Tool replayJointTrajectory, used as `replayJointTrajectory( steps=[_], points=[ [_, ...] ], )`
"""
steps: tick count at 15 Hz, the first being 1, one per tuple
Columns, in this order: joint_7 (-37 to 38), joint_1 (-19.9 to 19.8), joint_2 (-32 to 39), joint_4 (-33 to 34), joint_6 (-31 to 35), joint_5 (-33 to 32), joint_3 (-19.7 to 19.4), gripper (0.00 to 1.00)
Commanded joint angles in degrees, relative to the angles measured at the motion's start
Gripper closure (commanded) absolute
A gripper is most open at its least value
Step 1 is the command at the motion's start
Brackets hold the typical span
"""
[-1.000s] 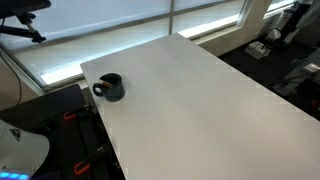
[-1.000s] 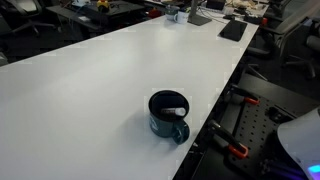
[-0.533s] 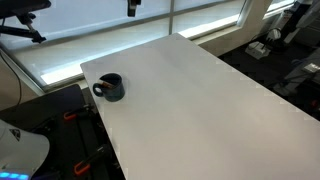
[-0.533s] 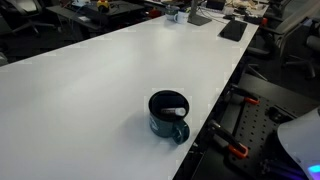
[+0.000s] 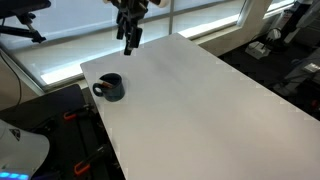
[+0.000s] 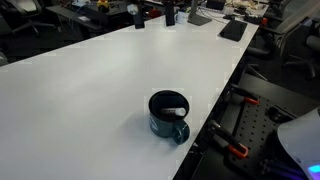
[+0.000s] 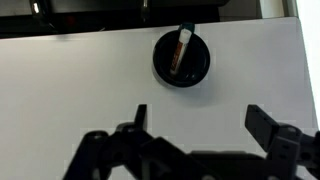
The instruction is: Remove the marker from the mug
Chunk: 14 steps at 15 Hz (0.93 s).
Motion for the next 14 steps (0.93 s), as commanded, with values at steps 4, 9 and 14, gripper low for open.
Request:
replayJointTrajectory(
  steps=[4,9,14],
  points=[
    [0.0,-0.2,0.3,0.3,-0.1,-0.1,0.2,0.00],
    [2.2,1.5,3.8,-3.3,7.6,0.5,1.9,0.00],
    [6.6,3.9,10.8,-4.4,14.1,-0.7,4.1,0.00]
  ],
)
